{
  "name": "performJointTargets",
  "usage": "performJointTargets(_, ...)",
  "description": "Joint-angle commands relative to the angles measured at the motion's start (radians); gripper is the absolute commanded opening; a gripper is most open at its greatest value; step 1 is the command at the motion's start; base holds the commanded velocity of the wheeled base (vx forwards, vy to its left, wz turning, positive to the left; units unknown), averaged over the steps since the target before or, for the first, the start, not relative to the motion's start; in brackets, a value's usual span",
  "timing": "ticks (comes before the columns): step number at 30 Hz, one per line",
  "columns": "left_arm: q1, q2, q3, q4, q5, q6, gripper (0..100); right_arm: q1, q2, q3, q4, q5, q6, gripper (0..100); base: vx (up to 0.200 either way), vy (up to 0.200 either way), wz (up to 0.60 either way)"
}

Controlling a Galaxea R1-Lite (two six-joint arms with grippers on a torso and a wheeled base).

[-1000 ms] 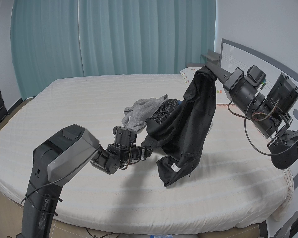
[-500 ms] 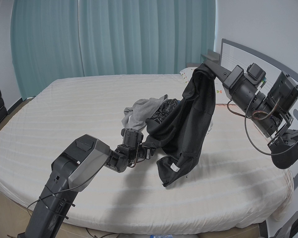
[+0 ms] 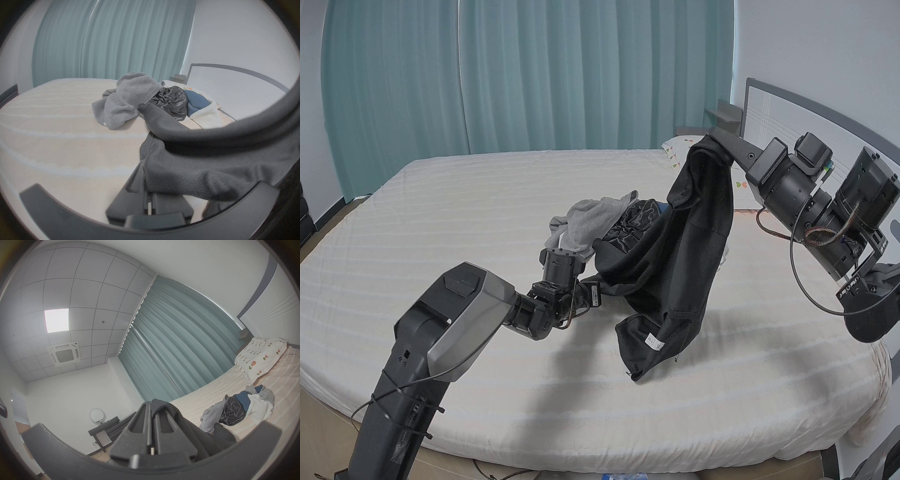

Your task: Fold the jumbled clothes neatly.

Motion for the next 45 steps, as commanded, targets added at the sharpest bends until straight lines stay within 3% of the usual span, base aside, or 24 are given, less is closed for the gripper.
performJointTargets(1,0.005,-0.265,0.275,0.001,0.002,-0.087,0,-0.022,0.039,0.013,-0.002,0.000,-0.001,0,0.000,0.000,0.00)
performJointTargets(3,0.005,-0.312,0.348,-0.002,-0.006,-0.092,0,-0.026,0.051,0.013,-0.002,-0.001,-0.001,0,0.000,0.000,0.00)
performJointTargets(4,0.006,-0.400,0.466,-0.008,-0.024,-0.095,0,-0.034,0.074,0.013,-0.002,-0.001,-0.001,0,0.000,0.000,0.00)
performJointTargets(6,0.008,-0.487,0.569,-0.009,-0.042,-0.121,0,-0.046,0.108,0.016,-0.002,-0.001,-0.001,0,0.000,0.000,0.00)
performJointTargets(13,-0.001,-0.760,0.798,-0.002,-0.039,-0.250,0,-0.071,0.249,0.054,-0.043,-0.013,-0.003,0,0.000,0.000,0.00)
performJointTargets(15,-0.001,-0.793,0.842,-0.008,-0.038,-0.248,0,-0.071,0.270,0.054,-0.048,-0.027,-0.004,0,0.000,0.000,0.00)
performJointTargets(18,0.003,-0.889,0.960,-0.012,-0.052,-0.251,0,-0.069,0.309,0.052,-0.071,-0.105,-0.018,0,0.000,0.000,0.00)
performJointTargets(23,-0.012,-0.955,1.002,-0.040,-0.055,-0.267,0,-0.074,0.321,0.037,-0.149,-0.138,-0.017,0,0.000,0.000,0.00)
performJointTargets(27,-0.026,-0.983,1.023,-0.095,-0.049,-0.301,0,-0.084,0.289,0.017,-0.224,-0.207,-0.020,0,0.000,0.000,0.00)
performJointTargets(36,-0.064,-0.935,1.236,-0.482,-0.044,-0.294,0,-0.046,0.221,0.109,-0.221,-0.222,-0.049,0,0.000,0.000,0.00)
performJointTargets(45,-0.053,-0.928,1.242,-0.496,-0.041,-0.302,0,-0.048,0.217,0.175,-0.204,-0.221,-0.063,0,0.000,0.000,0.00)
